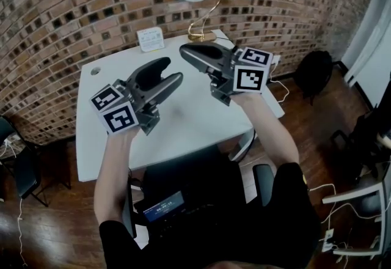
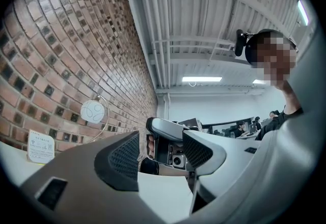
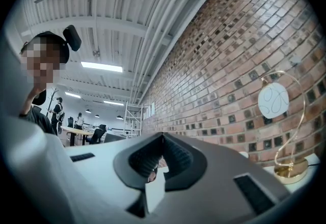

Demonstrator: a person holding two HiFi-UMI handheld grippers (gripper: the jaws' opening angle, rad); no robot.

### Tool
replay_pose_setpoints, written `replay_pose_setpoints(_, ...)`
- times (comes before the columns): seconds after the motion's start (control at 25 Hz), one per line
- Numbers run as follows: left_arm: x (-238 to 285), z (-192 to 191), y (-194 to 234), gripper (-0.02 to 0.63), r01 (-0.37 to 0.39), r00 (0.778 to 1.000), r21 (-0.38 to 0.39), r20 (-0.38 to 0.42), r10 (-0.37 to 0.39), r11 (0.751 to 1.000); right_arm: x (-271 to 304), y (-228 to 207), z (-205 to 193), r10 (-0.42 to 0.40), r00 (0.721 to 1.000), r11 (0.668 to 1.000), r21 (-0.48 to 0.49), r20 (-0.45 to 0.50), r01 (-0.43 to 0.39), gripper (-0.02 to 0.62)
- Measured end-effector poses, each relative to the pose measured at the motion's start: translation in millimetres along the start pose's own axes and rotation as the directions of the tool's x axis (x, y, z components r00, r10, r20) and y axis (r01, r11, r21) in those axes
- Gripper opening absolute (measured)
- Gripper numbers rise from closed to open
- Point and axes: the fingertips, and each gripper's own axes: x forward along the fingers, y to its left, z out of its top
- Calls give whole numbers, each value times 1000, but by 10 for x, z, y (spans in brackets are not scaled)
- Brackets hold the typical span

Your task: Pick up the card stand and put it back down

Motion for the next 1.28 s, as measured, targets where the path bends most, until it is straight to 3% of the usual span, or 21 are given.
replay_pose_setpoints(0.24, 5, -31, -177, 264, -8, 1000, -24, 5, 8, 1000, -88, 142, -13, 1, 1000, 1000, 26, 6, -1, 12)
replay_pose_setpoints(0.56, -10, -35, -546, 265, 12, 1000, 6, 10, -12, 1000, -282, 565, 90, 13, 1000, 999, -48, 9, -12, 12)
replay_pose_setpoints(1.28, 101, -5, -582, 265, 44, 999, -6, 16, -44, 999, -377, 601, 85, -4, 1000, 999, -51, 20, 5, 12)
